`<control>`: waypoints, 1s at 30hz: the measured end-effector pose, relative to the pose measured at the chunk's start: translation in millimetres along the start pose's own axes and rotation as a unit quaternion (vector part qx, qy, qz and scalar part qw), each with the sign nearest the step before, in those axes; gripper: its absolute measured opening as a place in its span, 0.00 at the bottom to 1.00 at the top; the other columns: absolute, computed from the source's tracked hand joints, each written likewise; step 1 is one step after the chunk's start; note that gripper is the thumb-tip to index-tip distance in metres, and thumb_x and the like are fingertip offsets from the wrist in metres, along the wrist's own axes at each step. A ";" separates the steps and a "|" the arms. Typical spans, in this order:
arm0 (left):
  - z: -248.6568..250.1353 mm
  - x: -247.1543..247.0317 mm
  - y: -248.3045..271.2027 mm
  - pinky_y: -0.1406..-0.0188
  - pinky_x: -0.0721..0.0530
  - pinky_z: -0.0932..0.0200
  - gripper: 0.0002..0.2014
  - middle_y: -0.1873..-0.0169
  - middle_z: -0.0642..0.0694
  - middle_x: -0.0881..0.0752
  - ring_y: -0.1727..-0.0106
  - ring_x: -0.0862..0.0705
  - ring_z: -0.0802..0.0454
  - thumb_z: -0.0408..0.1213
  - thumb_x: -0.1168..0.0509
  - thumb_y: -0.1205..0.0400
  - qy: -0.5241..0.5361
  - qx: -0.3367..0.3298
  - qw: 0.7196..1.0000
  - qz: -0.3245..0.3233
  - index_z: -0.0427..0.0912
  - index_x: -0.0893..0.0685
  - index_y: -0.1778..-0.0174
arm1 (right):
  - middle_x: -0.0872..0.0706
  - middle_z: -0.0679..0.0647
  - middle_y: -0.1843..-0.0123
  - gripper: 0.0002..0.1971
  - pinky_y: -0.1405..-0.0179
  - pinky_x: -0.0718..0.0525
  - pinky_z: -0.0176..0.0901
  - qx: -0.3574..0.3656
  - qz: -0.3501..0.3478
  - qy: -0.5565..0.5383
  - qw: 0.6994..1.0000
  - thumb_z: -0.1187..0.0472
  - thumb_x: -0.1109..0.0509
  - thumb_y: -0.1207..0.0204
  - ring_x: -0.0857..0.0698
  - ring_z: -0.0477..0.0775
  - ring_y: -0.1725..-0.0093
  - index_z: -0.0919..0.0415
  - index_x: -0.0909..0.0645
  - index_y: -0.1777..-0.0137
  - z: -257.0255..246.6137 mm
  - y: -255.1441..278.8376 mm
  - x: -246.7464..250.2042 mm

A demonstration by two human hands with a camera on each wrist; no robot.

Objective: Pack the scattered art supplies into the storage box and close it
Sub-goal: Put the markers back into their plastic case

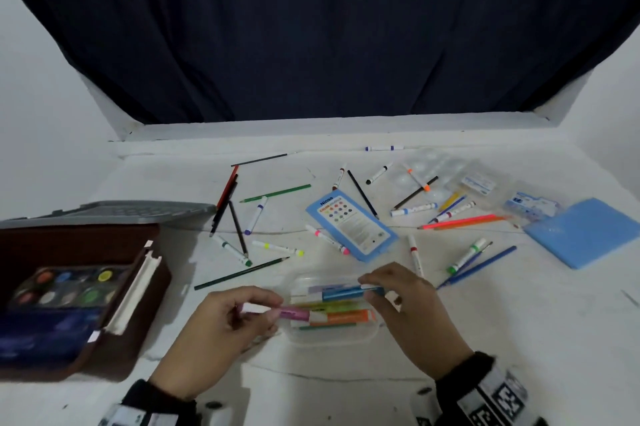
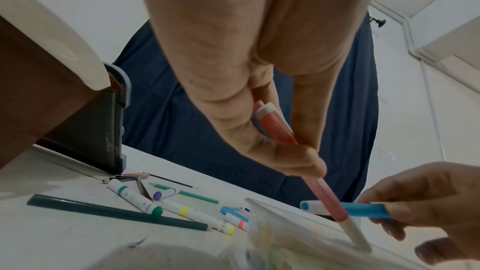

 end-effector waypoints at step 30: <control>-12.9 -39.7 -26.0 0.54 0.21 0.53 0.12 0.58 0.61 0.19 0.55 0.22 0.58 0.59 0.34 0.23 -0.389 -0.168 0.905 -0.038 0.59 0.12 0.53 | 0.17 0.43 0.44 0.11 0.49 0.26 0.42 -0.008 -0.125 0.183 0.975 0.52 0.34 0.18 0.26 0.45 0.46 0.44 0.14 0.39 -6.7 -8.2 -33.9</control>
Point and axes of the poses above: each hand's wrist, its own y-axis away from the middle knuckle, its own x-axis out of the back of the hand, z = x × y, the point moved 4 cm from there along -y, towards the middle knuckle
